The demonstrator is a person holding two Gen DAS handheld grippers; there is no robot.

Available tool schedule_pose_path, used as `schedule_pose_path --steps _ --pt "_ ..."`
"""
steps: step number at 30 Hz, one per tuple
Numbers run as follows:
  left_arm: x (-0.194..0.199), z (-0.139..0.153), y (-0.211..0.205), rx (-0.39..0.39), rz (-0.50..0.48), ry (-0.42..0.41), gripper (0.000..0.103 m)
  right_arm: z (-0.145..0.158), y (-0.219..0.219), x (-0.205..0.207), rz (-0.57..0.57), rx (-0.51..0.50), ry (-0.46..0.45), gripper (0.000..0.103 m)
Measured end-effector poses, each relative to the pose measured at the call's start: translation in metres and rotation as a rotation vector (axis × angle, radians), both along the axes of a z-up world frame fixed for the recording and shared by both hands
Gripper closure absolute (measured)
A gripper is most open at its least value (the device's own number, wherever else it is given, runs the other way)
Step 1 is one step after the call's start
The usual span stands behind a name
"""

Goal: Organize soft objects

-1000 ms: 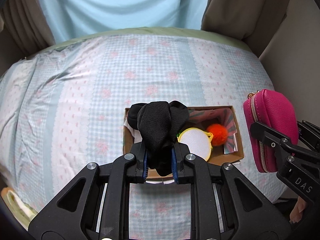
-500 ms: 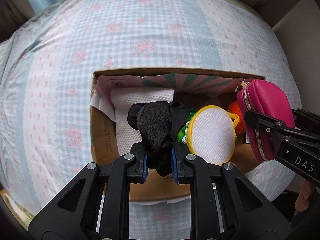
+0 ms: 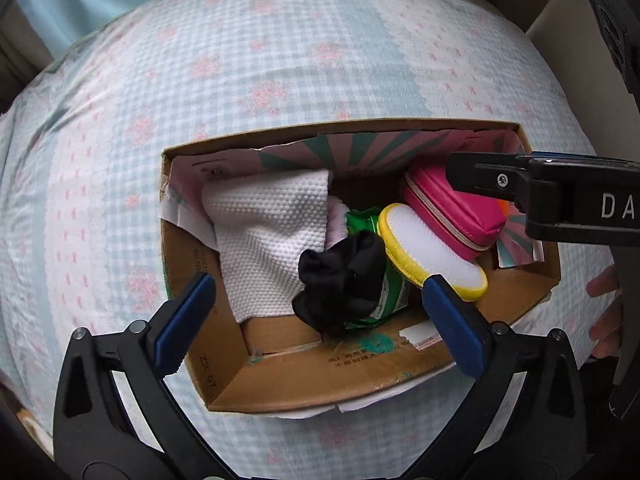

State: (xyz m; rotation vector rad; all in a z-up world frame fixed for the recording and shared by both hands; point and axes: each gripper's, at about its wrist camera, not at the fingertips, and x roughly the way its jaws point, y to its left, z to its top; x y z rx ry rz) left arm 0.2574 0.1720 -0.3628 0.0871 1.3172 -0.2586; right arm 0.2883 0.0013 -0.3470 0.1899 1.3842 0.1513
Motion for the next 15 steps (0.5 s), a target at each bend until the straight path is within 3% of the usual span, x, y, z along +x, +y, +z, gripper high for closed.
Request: schedule_pose_path --steps 7,15 --pt "-0.020 0.004 0.005 0.004 0.025 -0.002 0.000 0.020 -0.010 -0.020 -0.008 -0.107 -0.049 0.001" --pt "-0.039 0.044 0.002 0.007 0.043 -0.065 0.000 0.043 -0.021 -0.046 -0.033 -0.066 -0.084 0.001"
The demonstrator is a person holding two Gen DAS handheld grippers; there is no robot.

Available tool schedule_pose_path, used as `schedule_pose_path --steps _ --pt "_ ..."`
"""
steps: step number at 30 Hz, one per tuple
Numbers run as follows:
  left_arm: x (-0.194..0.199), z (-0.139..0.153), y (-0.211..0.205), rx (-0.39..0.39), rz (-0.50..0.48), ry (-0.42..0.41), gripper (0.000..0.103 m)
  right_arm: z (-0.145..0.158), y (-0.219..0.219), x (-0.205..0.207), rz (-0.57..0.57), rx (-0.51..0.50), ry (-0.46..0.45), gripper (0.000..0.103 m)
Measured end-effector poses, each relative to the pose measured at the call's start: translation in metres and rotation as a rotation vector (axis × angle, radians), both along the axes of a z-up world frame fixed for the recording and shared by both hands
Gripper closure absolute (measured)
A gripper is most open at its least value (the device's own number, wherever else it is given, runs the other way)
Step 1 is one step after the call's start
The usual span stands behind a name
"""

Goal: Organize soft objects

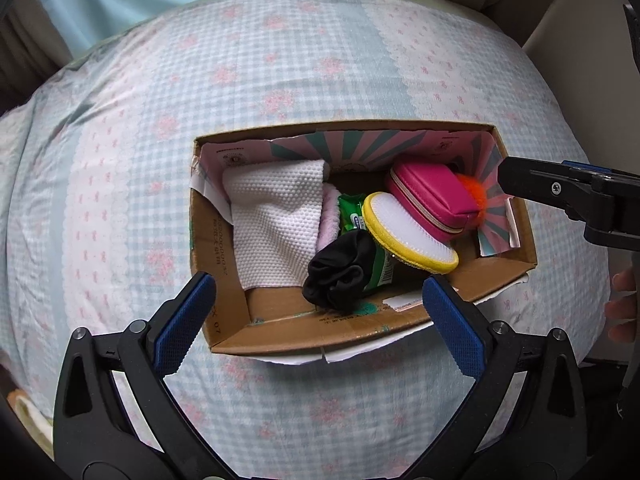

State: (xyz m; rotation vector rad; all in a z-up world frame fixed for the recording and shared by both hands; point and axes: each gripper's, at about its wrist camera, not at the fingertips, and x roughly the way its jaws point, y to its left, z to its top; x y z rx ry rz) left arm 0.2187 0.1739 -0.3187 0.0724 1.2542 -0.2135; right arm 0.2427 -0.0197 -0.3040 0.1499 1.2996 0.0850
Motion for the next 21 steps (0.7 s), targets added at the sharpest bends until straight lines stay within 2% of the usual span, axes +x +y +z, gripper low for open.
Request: schedule_pose_path --steps 4,7,15,18,21 --pt "-0.014 0.046 -0.004 -0.007 0.023 -0.066 0.000 0.031 -0.008 -0.015 0.008 0.015 -0.049 0.001" --pt "-0.029 0.090 -0.009 -0.014 0.048 -0.127 0.000 0.066 -0.018 -0.033 0.012 0.014 -0.113 0.001" --pt "-0.077 0.221 -0.037 -0.077 0.086 -0.345 0.000 0.189 -0.056 -0.100 0.004 -0.041 -0.330 0.001" --pt "-0.097 0.258 -0.047 -0.104 0.098 -0.424 0.000 0.227 -0.071 -0.127 -0.016 -0.076 -0.412 0.001" --pt "-0.118 0.283 -0.059 -0.099 0.106 -0.489 0.000 0.254 -0.083 -0.151 -0.030 -0.103 -0.479 0.001"
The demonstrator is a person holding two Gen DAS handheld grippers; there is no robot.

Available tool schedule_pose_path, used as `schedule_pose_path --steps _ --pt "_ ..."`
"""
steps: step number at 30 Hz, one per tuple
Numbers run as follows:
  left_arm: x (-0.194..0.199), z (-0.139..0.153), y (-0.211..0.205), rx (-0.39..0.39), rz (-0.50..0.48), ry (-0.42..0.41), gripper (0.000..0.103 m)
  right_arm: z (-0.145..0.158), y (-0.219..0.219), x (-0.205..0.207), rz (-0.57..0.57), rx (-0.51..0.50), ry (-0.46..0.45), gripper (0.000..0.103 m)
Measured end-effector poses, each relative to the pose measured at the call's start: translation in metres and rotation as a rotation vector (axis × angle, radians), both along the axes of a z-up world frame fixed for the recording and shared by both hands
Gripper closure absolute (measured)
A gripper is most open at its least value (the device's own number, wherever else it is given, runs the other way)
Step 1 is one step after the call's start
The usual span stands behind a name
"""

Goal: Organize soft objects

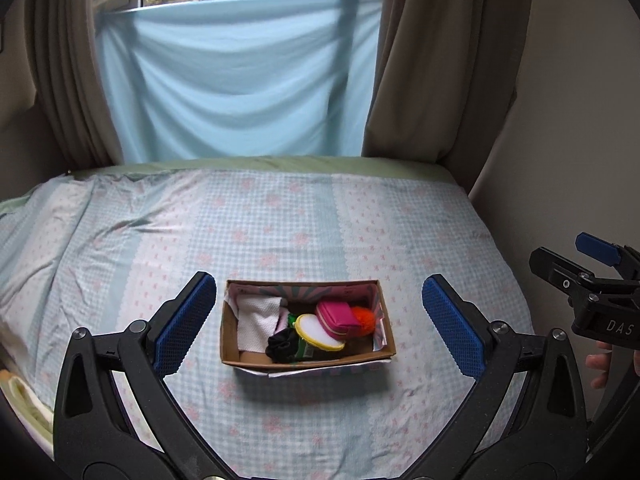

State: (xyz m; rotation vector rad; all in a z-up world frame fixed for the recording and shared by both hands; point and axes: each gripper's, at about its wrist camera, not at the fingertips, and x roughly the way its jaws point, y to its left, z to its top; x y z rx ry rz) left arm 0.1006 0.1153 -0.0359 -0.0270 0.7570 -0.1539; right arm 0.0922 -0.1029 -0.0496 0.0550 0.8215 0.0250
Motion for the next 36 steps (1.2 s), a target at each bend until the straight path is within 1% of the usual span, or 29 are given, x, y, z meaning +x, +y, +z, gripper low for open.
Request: schedule_pose_path --steps 3,6,15,22,36 --pt "-0.018 0.012 -0.009 0.011 0.003 -0.042 0.000 0.017 -0.006 -0.019 -0.006 -0.027 -0.051 0.001" --pt "-0.033 0.013 -0.016 0.031 0.008 -0.065 0.000 0.024 -0.012 -0.035 -0.016 -0.030 -0.087 0.001" --pt "-0.060 0.015 -0.020 0.005 0.024 -0.099 0.000 0.026 -0.028 -0.062 -0.051 -0.021 -0.130 0.001" --pt "-0.063 0.017 -0.026 0.011 0.020 -0.117 0.000 0.031 -0.033 -0.073 -0.067 -0.024 -0.152 0.001" --pt "-0.062 0.019 -0.027 0.016 0.022 -0.138 0.000 0.032 -0.033 -0.075 -0.070 -0.027 -0.161 0.001"
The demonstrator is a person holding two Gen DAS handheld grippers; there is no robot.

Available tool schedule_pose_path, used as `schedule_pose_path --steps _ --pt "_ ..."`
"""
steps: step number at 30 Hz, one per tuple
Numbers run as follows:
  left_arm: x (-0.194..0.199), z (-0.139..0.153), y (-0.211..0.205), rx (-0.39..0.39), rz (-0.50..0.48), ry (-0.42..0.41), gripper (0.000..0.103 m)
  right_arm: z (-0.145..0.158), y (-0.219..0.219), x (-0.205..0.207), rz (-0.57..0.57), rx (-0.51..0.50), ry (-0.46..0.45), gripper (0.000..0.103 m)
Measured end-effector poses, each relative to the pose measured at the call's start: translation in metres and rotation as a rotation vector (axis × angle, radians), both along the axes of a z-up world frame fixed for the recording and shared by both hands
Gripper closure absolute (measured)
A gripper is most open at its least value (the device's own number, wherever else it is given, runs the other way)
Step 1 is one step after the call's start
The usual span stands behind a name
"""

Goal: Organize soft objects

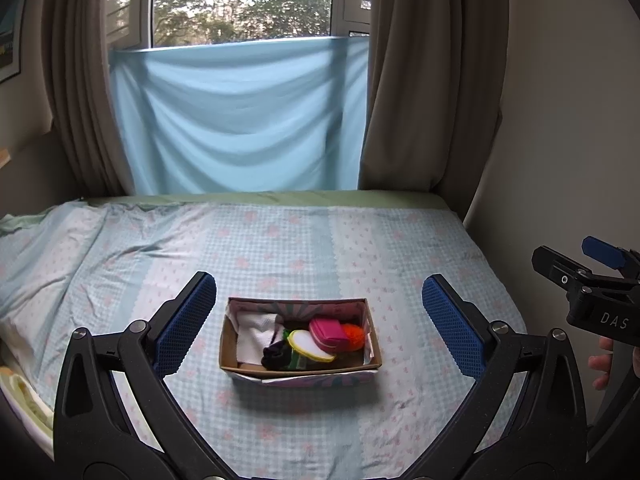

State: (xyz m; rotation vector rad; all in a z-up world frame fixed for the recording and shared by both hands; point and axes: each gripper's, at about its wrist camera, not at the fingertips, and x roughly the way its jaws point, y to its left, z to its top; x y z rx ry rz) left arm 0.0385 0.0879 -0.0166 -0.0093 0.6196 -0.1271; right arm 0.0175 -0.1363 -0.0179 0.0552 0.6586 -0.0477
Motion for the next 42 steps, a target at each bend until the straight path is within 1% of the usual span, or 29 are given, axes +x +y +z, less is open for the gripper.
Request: schedule_pose_path --steps 18,42 --pt "0.0039 0.0008 -0.0029 0.013 0.000 -0.010 0.000 0.0004 0.0004 0.0063 -0.011 -0.002 -0.002 0.001" --pt "0.0076 0.0015 -0.0070 0.009 -0.012 -0.008 0.000 0.0025 0.0010 0.0075 -0.029 -0.015 0.001 0.001"
